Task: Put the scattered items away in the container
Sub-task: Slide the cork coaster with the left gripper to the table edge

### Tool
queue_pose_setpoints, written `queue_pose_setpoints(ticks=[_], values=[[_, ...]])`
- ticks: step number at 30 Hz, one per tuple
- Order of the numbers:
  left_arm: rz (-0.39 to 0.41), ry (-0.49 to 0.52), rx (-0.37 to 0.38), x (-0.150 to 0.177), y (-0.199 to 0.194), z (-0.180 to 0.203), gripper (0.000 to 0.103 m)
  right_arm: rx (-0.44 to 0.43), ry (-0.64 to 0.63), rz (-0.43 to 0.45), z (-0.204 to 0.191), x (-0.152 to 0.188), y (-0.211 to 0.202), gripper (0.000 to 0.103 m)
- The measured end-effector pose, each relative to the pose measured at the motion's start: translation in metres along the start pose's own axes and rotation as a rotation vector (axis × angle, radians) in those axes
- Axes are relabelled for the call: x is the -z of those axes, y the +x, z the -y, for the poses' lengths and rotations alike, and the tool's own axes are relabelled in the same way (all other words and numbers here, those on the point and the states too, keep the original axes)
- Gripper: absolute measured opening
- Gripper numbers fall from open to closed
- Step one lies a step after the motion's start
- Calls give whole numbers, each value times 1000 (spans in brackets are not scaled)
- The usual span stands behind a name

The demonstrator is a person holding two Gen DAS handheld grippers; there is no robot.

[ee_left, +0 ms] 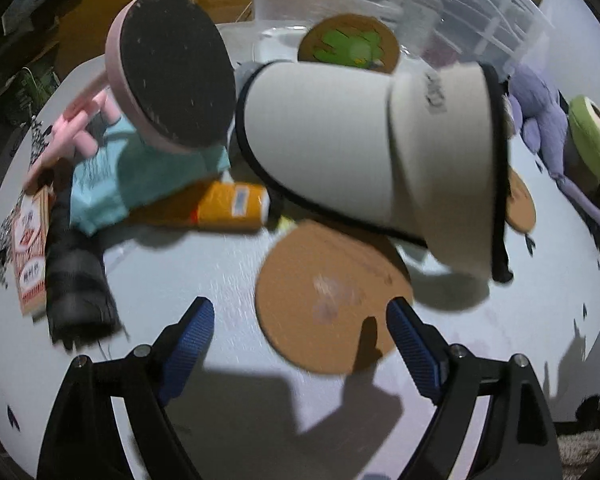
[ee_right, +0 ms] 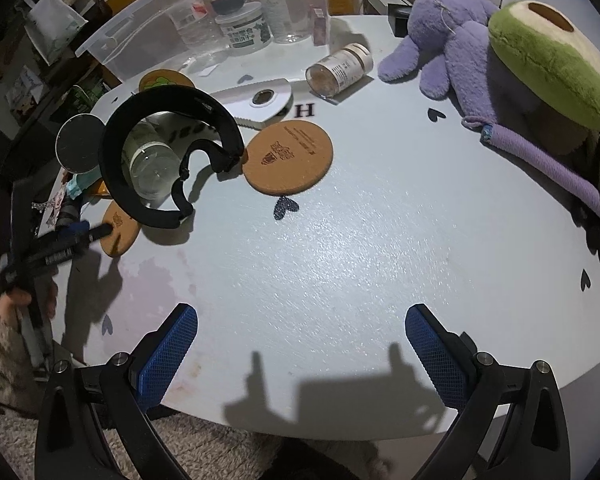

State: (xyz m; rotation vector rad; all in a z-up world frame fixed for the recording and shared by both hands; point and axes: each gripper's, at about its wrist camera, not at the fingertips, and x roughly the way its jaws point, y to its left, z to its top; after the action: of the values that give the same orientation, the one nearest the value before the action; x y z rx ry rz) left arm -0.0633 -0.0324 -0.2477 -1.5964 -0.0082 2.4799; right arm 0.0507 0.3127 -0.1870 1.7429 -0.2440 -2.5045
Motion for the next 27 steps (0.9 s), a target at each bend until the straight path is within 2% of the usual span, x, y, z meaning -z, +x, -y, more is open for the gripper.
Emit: queue_pose_setpoints(ticks=[3,4,6,11,19,27], values=[[-22,30,11,-10,12,2,82,4,-1,-3,1,1,0,103],[-37,45,20,-12,17,4,75,7,-2,-3,1,1,0,103],[-44,94,34,-13,23,14,72,10,-2,-2,2,1,0,103],[-50,194,81,2,24,40,71,9,8,-10,5,2,1,103],[-47,213,153,34,18,80,71,-5,15,-27,9,3,6,103],[-45,280,205,42,23,120,71,-9,4,-39,14,7,8,103]])
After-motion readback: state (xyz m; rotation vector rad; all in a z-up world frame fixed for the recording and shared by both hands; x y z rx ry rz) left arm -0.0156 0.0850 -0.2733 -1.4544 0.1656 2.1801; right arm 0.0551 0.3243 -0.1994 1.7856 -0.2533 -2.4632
